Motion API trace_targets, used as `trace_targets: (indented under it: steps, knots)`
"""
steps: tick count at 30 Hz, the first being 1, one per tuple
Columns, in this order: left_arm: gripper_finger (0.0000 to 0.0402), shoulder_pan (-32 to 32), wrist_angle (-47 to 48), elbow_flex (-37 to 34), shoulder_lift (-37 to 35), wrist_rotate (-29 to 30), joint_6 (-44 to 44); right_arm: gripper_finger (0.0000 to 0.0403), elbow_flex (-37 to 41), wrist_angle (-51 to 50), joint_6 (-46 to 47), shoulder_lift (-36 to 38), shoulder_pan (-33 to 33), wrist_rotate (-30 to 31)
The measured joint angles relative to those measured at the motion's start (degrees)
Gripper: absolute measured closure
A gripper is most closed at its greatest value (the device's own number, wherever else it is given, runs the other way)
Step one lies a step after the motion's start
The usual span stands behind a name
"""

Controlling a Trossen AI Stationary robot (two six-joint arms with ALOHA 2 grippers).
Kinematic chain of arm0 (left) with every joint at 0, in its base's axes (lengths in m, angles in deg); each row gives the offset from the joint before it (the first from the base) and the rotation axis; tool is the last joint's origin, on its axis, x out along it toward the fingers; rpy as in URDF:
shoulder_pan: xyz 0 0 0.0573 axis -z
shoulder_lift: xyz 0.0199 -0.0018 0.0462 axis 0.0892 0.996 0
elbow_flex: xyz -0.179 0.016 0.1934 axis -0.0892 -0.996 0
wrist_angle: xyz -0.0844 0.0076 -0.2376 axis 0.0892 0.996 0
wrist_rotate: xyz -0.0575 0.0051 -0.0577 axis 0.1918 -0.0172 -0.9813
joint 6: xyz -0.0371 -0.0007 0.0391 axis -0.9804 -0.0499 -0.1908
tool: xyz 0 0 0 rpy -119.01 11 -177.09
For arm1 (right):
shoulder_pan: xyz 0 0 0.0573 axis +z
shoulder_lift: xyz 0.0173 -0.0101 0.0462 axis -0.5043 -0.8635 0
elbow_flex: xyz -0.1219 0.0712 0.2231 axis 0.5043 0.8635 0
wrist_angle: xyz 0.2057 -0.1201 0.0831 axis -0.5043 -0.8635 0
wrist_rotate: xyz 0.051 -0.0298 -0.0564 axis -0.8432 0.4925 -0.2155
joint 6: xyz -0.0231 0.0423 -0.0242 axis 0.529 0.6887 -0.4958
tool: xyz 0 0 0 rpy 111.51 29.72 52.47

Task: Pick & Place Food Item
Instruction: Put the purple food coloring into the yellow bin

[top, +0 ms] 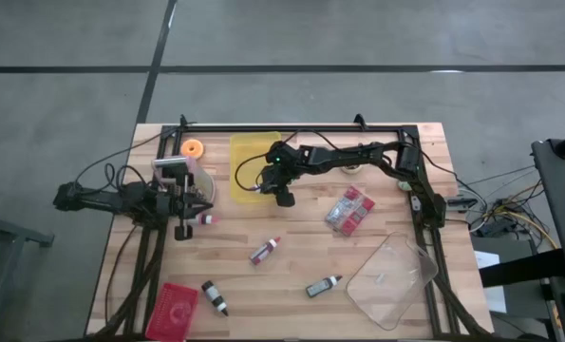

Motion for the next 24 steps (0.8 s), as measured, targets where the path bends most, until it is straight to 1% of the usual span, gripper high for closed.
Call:
trace_targets:
  steps: [12,15,24]
  knots:
    - [0.0388,0.0,0.01,0.02,0.0,-0.01,-0.01,0.0266,0.0,-0.27,1.04,-0.07,0.0,0.0]
    - [0.0388,0.0,0.01,0.02,0.0,0.0,0.0,0.0266,0.0,-1.58,2.87,-0.07,-0.02,-0.23]
    - [0.0388,0.0,0.01,0.0,0.0,-0.02,0.0,0.0266,-0.04,-3.45,3.1,-0.07,-0.02,-0.55]
